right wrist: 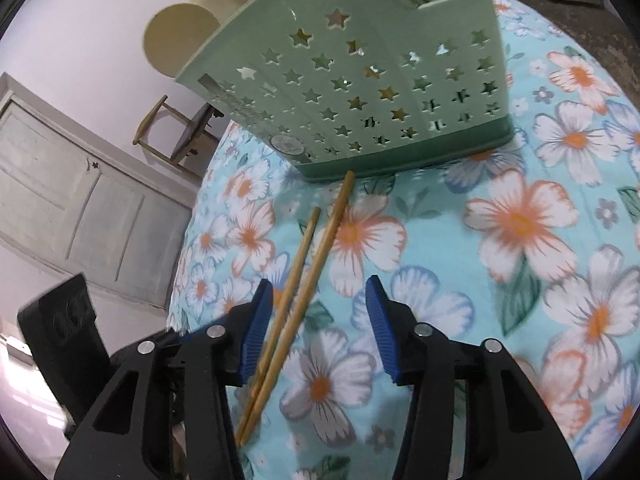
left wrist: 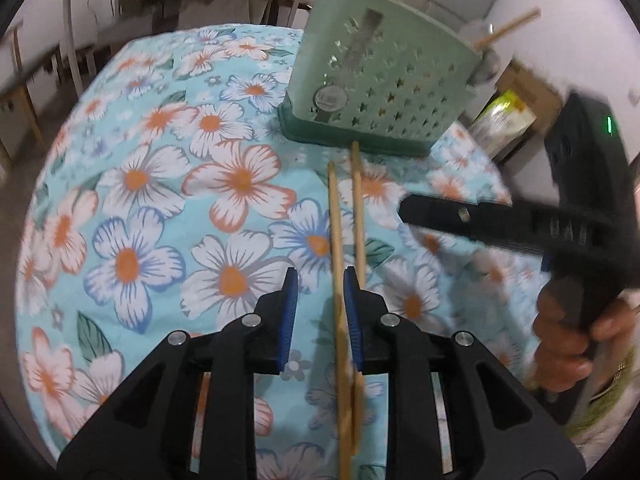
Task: Organize utensils
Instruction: 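Close the right tool on the last chopstick while the left tool holds its chopstick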
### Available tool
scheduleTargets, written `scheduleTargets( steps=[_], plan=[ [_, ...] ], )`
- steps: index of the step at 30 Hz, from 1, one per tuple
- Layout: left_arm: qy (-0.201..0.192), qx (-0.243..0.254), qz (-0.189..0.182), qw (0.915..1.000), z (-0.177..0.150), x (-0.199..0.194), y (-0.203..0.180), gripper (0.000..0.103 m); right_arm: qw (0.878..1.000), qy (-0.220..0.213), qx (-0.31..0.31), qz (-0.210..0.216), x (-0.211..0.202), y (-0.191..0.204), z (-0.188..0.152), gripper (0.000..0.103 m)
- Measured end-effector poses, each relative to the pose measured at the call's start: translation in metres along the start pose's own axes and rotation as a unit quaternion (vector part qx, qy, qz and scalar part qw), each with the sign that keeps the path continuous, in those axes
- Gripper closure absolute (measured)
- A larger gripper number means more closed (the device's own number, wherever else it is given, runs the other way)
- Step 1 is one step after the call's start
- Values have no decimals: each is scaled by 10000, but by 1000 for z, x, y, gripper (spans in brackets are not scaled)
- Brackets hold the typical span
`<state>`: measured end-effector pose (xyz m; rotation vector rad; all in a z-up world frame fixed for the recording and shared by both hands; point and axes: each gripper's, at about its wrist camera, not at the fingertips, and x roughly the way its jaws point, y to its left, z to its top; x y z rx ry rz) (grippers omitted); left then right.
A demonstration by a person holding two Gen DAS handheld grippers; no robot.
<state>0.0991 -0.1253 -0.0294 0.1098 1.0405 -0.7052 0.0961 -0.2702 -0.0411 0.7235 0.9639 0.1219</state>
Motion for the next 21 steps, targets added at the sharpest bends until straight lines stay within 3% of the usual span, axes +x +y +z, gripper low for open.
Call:
scheduleTargets(
  steps=[5,13,18,21],
  plan=[
    [59,247,324,9992,-4,7,-6,81,9997,119,7,-193,22,2,8,68],
    [104,317,437,9985,-8,10,-7,82,9989,171,-110,-418,41,11,13,76],
    [116,368,466,9982,-9,10,-8,82,9978,137,-203,-613,44,10,14,90],
    [118,415,501,9978,-9,11,-9,82,9976,142,-268,-626,43,10,14,90]
  ],
)
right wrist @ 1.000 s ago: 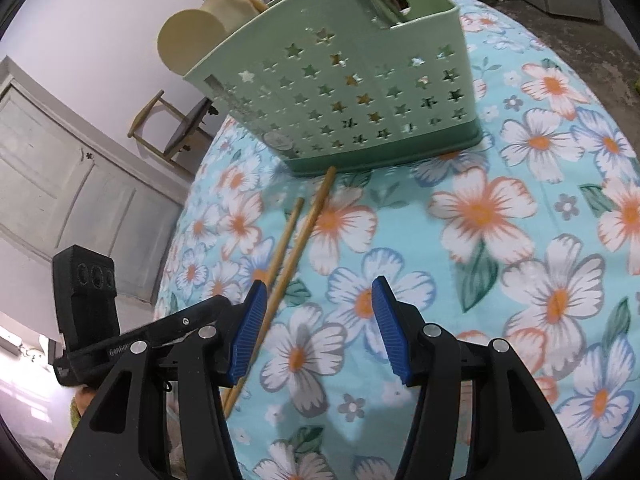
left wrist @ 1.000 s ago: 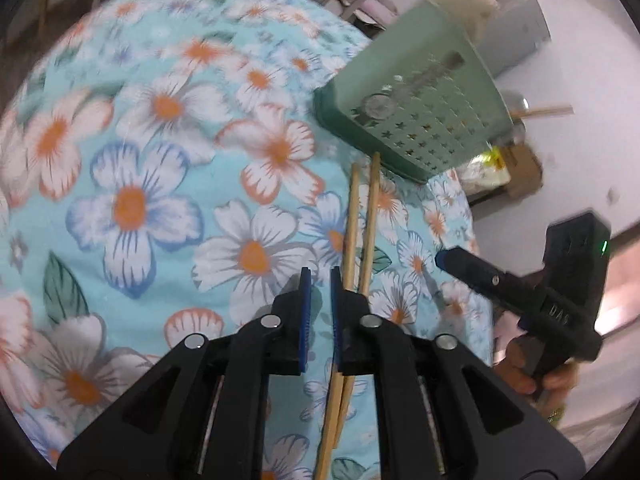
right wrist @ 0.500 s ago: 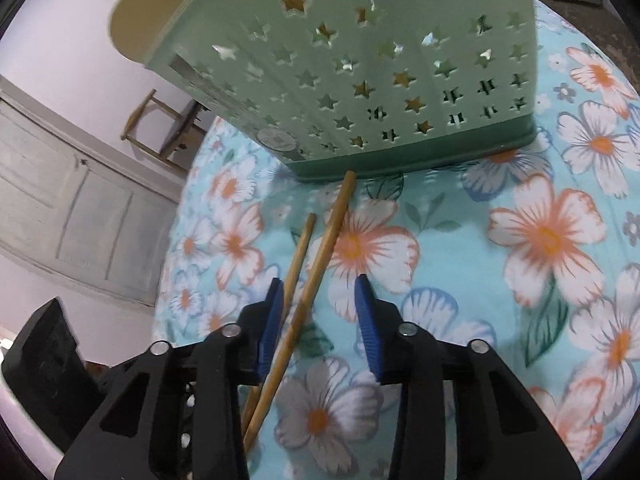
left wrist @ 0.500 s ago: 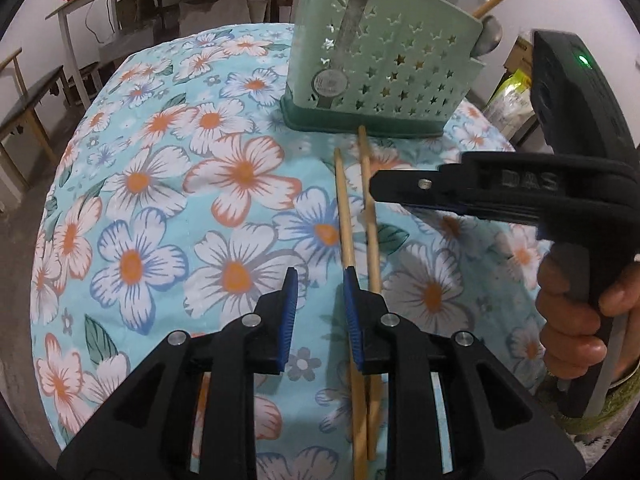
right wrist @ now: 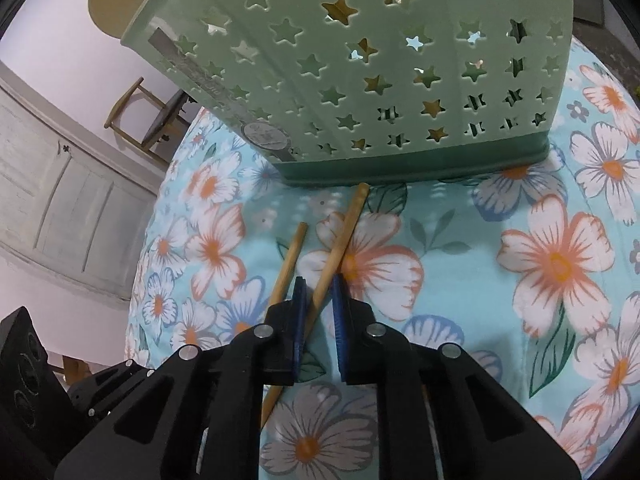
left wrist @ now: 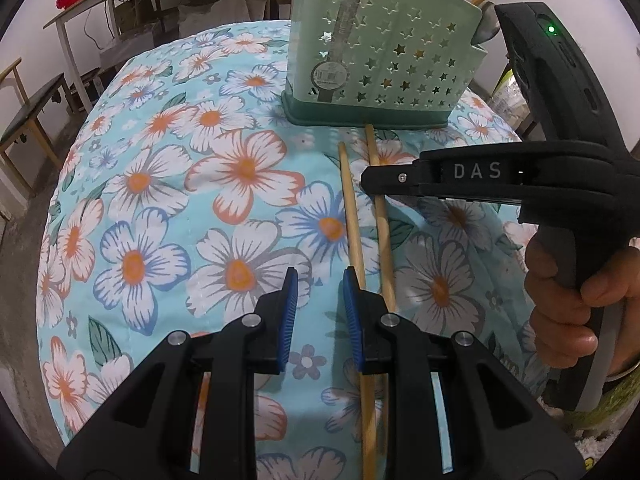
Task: Organize utensils
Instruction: 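Close the right tool on the last chopstick while the left tool holds its chopstick, then lift the left tool's chopstick over the caddy while the right tool holds its chopstick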
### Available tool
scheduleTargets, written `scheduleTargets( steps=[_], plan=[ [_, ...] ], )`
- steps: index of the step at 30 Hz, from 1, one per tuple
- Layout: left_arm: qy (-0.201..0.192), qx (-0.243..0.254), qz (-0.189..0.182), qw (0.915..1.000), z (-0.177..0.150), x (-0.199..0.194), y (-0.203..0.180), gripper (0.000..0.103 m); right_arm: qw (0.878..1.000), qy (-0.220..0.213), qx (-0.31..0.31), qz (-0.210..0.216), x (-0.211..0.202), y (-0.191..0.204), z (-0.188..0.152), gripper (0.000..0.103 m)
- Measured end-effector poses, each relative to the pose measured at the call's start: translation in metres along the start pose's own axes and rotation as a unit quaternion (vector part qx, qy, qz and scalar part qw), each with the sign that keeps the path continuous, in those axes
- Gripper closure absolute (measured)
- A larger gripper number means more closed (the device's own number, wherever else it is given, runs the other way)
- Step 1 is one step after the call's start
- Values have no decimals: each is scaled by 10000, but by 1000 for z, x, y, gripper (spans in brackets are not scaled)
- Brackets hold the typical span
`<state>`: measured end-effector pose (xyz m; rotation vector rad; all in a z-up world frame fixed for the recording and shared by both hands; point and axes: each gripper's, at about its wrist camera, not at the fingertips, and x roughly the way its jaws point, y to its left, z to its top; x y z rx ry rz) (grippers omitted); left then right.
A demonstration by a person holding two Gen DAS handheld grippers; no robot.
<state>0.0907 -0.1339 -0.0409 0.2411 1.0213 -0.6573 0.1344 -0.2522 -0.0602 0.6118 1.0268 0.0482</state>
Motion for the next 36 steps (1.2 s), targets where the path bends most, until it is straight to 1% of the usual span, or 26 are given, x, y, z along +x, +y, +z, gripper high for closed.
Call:
scheduleTargets(
  steps=[4,12,15,17,18,22,26,30,32,33,36],
  plan=[
    [-2,49,44,10000,0,0,-2,82,9998,-19,-184,-106,-6,-3,0,92],
    [-20,7,0,10000,1,-1,1,82,9977,39,-539,-403,-29,-18,-7,94],
    [-32,-195,-234,9995,6,-2,8,81,9967,155,-655,-457,-37,-26,-18,95],
    [-10,-358,-438,9984,11,0,13,81,9964,208,-668,-473,-42,-28,-23,95],
    [11,-456,-596,9972,15,2,15,81,9964,239,-661,-473,-44,-30,-26,95],
    [216,-541,-941,9939,30,19,17,81,9967,328,-587,-456,-54,-38,-37,95],
    [340,-578,-1061,9921,45,32,15,82,9966,365,-602,-417,-55,-36,-34,94],
    [491,-321,-1005,9932,62,48,6,82,9973,319,-517,-410,-46,-34,-27,92],
    [463,-268,-905,9945,69,56,4,90,9980,251,-435,-393,-39,-34,-24,92],
    [466,-249,-835,9951,72,58,4,97,9982,193,-417,-396,-38,-34,-22,92],
    [485,-410,-916,9938,79,62,8,98,9981,72,-406,-454,-37,-31,-20,95]
  ],
)
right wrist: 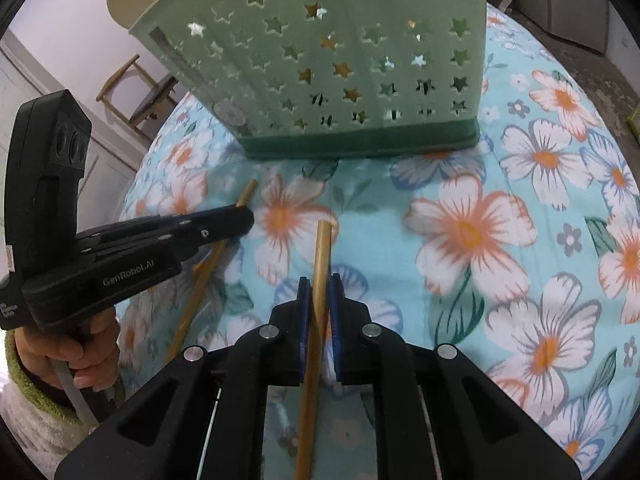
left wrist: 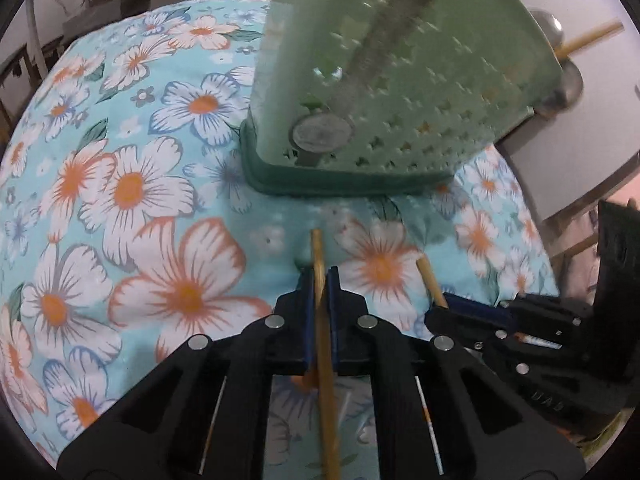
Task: Organize utensils
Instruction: 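Lift the left tool's chopstick over the caddy while the right tool holds its chopstick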
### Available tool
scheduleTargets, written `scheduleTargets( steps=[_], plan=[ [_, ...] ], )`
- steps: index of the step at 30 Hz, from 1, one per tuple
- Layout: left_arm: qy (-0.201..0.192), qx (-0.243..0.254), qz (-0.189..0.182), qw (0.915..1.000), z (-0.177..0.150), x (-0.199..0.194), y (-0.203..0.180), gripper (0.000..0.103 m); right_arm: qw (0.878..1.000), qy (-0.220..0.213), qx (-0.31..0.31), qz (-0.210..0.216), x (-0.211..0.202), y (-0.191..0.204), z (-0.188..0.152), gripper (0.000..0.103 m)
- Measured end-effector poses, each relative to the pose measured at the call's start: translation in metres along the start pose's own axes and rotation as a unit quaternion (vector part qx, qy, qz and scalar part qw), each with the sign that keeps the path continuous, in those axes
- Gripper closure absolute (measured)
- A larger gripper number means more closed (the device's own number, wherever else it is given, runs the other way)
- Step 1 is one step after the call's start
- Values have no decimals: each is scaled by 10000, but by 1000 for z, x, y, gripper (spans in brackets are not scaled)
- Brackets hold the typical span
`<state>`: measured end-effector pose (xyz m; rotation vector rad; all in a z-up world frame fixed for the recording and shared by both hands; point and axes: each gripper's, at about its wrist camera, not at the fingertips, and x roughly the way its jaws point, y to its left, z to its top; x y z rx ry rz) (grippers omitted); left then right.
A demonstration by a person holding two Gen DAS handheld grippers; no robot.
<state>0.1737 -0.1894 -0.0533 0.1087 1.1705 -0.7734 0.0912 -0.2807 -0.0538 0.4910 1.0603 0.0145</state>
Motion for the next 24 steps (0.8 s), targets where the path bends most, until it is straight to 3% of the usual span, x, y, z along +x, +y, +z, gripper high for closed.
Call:
scheduleTargets(
  steps=[5,15,19,24],
  plan=[
    [-207,-144,-209,9995,0,-23,1,98,9998,-187,-54,71,-12,2,0,96],
    [-1151,-62,-862,9896,3,-128,-6,98,9982,-546,72,242,-38,-14,4,96],
    [-1679,77,-1094,9797,9,-171,-18,98,9979,-582,108,278,-38,-17,4,96],
    [-2365,339,-1367,9614,30,-216,-38,98,9976,-598,155,319,-44,-24,5,96]
  ],
)
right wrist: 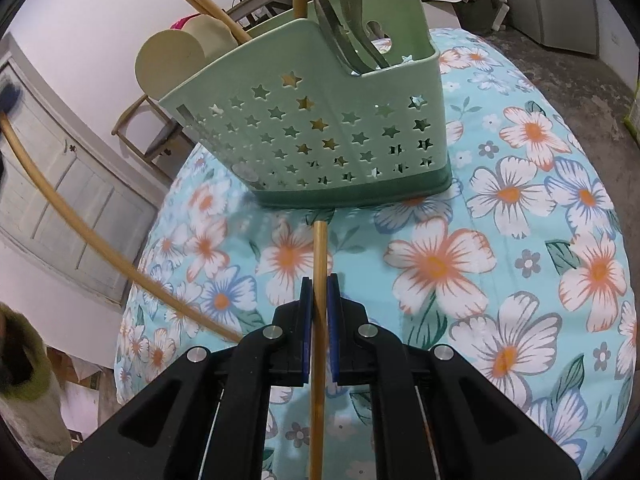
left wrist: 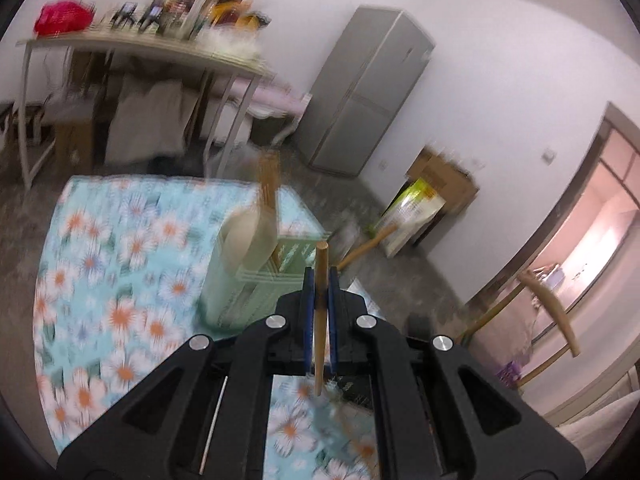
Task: Organize utensils
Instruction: 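Lift the left tool's chopstick over the caddy while the right tool holds its chopstick, then lower the chopstick into the caddy and open the left tool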
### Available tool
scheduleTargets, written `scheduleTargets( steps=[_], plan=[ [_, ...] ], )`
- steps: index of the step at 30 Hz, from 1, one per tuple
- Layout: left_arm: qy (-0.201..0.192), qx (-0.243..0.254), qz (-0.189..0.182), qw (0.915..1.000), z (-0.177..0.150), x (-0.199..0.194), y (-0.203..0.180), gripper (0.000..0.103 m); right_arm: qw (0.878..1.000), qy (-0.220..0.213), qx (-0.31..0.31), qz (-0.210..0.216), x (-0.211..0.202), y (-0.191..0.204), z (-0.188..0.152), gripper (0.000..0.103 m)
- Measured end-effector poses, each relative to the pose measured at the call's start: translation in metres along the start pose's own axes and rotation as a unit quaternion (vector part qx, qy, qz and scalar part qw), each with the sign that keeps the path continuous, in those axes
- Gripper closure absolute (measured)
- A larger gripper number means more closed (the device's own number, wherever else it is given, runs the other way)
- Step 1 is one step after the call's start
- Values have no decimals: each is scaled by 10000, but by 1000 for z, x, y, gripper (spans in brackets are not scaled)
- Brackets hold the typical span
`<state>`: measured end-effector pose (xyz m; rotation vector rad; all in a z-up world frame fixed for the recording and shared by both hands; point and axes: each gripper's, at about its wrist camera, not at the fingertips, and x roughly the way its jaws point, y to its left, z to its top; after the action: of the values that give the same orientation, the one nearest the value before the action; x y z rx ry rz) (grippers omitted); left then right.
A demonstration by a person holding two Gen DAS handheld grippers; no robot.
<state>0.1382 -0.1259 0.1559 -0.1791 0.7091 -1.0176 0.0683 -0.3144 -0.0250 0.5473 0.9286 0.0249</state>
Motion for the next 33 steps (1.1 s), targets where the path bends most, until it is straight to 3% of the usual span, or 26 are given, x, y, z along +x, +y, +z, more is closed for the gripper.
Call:
scheduleTargets(
  steps=[4,10,15,21,30,32,33],
  plan=[
    [-530,317,-191,9979,33,-11,-22,98,10000,-27,28,8,-3,0,-1,96],
    [-1177,632,-94,9910,71,-11,-38,99,9999,-44,87,44,-5,-3,0,96],
    [-1433,899,323,9851,84,8,-46,98,9999,-62,100,62,-5,-3,2,96],
    [-1365,1195,804,9801,72,53,-45,98,9999,-64,107,68,-5,-3,3,96],
    [-1071,1324,1107,9791,22,105,-25,98,9999,-97,67,69,-5,1,2,96],
    [-1020,1213,1101,9812,17,100,-20,88,9999,-138,52,62,-8,2,2,96],
    [-1039,1124,1085,9822,15,93,-18,78,9998,-163,46,64,-10,3,2,96]
  ],
)
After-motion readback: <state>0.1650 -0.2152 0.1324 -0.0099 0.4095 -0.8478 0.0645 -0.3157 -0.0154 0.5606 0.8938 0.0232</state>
